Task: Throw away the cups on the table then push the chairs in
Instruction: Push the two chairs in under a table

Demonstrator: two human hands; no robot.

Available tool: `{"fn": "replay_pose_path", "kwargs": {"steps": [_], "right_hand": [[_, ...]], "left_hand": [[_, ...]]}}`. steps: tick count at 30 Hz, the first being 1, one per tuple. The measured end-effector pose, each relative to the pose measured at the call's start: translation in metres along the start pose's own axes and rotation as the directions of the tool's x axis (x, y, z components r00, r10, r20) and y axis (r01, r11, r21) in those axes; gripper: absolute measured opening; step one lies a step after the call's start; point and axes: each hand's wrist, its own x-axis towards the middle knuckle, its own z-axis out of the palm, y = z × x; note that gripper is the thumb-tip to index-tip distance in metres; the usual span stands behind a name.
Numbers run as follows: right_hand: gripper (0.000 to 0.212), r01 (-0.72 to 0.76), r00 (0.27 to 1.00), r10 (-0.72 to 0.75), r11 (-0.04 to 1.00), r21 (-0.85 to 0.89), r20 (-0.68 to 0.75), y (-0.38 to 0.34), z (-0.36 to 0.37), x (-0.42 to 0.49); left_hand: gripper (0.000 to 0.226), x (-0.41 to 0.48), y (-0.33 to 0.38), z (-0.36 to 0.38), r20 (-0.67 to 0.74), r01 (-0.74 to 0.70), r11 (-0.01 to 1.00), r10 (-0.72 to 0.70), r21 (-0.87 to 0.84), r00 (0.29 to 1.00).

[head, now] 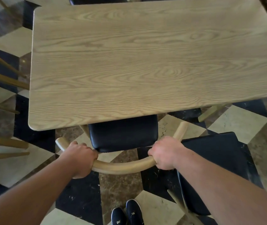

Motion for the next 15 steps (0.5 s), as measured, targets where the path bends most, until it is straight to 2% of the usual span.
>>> {"fn": "replay_pose_path", "kwargs": {"steps": [9,15], "right_hand": [[0.014,-0.007,1.0,0.006,1.0,0.011,0.021,0.001,0.001,0.001],[0.014,-0.064,0.997,0.063,0.998,0.008,0.051,-0.003,0.003,0.002]], "left_hand": [[0.024,-0.003,-0.001,-0.011,0.028,-0.064,0.998,0.063,0.025,0.998],[0.025,-0.005,0.0,-0.007,-0.026,-0.054,0.999,0.054,-0.008,0.998]]}}
